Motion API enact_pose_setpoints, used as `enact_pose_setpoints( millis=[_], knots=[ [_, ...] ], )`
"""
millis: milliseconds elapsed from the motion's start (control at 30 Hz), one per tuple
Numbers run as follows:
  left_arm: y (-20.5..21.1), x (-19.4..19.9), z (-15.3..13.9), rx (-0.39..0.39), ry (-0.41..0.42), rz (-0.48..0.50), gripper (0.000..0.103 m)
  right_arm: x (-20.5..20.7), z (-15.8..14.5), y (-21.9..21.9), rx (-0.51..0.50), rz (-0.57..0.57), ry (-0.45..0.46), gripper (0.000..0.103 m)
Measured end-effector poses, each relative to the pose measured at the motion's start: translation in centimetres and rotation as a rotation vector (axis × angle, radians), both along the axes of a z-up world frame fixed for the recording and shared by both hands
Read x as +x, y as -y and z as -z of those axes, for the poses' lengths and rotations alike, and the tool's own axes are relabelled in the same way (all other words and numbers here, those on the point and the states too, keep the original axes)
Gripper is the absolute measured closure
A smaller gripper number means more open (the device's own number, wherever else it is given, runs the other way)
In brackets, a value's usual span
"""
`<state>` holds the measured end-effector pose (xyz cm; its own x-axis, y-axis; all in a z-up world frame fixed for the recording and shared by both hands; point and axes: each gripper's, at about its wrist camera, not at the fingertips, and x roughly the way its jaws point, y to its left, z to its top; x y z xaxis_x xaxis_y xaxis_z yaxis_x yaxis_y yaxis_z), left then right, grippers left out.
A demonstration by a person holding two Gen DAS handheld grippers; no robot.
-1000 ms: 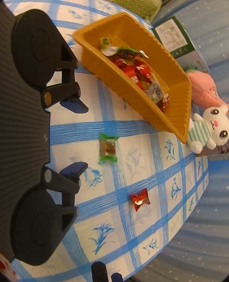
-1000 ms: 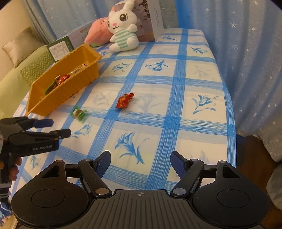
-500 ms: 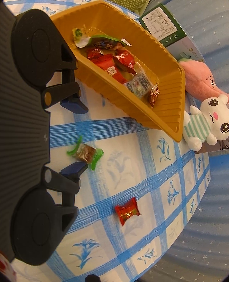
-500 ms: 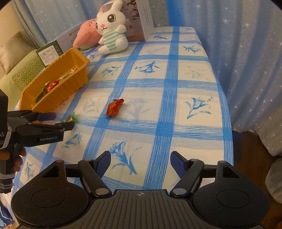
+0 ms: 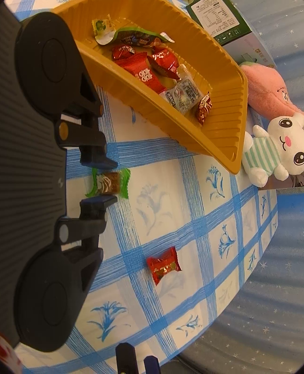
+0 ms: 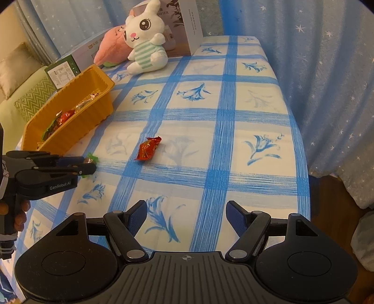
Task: Organize snacks
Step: 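Grasp the green-wrapped candy with the left tool while the right tool grasps the red packet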
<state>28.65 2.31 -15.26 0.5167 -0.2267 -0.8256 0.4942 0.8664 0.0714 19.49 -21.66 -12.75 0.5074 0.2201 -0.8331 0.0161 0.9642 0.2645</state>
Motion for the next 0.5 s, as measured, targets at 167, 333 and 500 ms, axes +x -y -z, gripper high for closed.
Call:
enact_pose_setpoints(
  millis=[167, 333, 500],
  knots=[
    [-0.1, 0.1, 0.0, -0.020, -0.010, -0.012, 0.085, 0.3, 0.1, -0.3, -0.003, -0.013, 0.011, 0.029],
    [-0.7, -0.4, -0.4, -0.031, -0.005, -0.053, 0.085, 1.1, 0.0, -0.6, 0.006, -0.033, 0.042, 0.029],
    [-2.2, -1.5, -1.1, -0.043, 0.000, -0.126, 0.085, 2.6, -0.1, -1.8, 0.001, -0.079, 0.086, 0.029]
  ],
)
